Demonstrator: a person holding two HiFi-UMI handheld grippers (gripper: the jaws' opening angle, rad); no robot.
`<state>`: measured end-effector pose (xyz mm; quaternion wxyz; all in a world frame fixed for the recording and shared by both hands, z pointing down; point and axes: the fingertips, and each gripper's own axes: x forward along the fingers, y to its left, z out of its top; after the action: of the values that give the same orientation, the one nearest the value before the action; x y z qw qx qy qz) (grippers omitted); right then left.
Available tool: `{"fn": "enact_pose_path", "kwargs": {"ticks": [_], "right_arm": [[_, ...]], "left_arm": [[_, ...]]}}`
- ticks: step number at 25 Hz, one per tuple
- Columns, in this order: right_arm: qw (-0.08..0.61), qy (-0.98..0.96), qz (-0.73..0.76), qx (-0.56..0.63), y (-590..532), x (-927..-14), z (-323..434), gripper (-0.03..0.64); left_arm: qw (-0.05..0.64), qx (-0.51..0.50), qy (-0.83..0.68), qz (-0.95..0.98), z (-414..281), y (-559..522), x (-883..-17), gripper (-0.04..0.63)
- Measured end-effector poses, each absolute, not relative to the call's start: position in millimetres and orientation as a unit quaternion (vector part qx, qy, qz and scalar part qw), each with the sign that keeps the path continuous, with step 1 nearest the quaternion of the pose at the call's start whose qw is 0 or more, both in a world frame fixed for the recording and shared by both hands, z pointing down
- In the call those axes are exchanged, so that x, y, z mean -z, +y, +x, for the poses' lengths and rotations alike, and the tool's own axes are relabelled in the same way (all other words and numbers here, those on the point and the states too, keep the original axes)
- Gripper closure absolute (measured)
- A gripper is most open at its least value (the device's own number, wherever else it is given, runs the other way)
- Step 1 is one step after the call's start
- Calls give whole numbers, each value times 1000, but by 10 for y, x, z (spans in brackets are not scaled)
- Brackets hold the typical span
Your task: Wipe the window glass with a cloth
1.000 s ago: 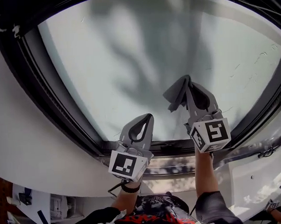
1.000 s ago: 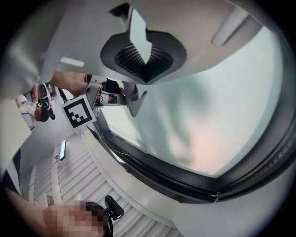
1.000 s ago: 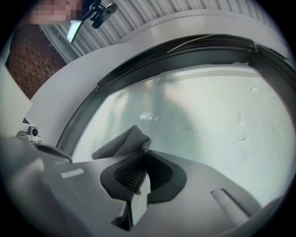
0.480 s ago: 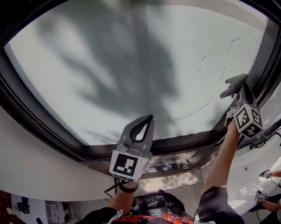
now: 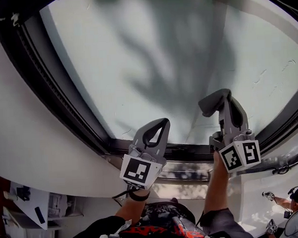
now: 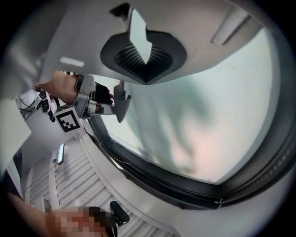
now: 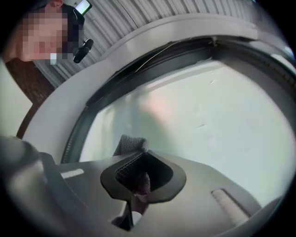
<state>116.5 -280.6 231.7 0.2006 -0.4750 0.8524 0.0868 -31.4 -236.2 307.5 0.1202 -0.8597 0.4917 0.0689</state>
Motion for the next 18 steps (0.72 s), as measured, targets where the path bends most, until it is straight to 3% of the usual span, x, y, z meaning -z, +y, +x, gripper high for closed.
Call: {"fn": "enact_pose_path", "kwargs": {"ticks": [6, 11, 14, 18], "right_arm": [[170, 928, -329, -32, -2638, -2658, -1036, 598], [150, 947, -283, -22, -2519, -2769, -2271, 598], [136, 953, -269, -25, -2612, -2763, -2648, 598], [123, 948, -286, -68, -2656, -2549, -2461, 598]], "left_arm": [[110, -62, 582, -803, -1704, -1892, -3117, 615], [108, -59, 638, -760, -2515, -1552, -3101, 615], [103, -53, 649, -752, -2640, -1599, -3103, 615], [106, -54, 642, -757, -2423, -1688, -2944, 615]]}}
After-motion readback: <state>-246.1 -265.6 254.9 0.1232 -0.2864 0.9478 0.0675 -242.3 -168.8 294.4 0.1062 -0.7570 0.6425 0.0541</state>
